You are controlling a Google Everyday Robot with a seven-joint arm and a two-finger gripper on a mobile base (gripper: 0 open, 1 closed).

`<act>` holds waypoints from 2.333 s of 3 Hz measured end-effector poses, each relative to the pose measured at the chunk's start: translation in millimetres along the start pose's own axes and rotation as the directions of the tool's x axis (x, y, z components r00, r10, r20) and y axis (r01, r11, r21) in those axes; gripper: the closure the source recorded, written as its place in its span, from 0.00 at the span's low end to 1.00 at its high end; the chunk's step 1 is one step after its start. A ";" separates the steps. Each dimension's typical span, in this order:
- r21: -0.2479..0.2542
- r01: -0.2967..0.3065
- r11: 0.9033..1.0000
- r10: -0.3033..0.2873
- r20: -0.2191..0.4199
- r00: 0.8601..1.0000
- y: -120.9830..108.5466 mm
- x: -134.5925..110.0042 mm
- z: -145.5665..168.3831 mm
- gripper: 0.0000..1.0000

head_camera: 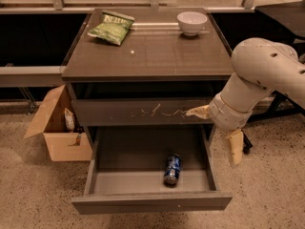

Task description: Pick pepsi can from middle drawer and place on counter

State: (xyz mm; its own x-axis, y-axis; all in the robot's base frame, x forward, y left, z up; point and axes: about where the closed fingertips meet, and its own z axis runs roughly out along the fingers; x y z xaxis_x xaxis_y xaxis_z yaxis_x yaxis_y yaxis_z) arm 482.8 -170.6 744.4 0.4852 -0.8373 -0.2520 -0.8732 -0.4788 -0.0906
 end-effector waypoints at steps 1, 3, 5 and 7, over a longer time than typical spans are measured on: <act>-0.043 0.077 0.996 -0.078 -0.025 0.997 -2.3 11.2 36.2 0.00; -0.084 0.288 0.954 -0.289 0.003 0.957 -19.6 33.6 114.5 0.00; -0.076 0.376 0.923 -0.371 0.077 0.926 -26.6 31.3 163.3 0.00; -0.133 0.459 0.878 -0.453 0.076 0.888 -34.0 49.0 227.5 0.00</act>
Offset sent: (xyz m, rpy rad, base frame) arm 0.0319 0.0099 -0.1399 -0.0603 0.0013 0.3721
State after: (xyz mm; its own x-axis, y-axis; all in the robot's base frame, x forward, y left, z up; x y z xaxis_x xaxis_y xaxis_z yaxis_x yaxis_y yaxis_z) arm 526.0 -135.3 515.9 0.8228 -0.5070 -0.2566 -0.5385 -0.8400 -0.0670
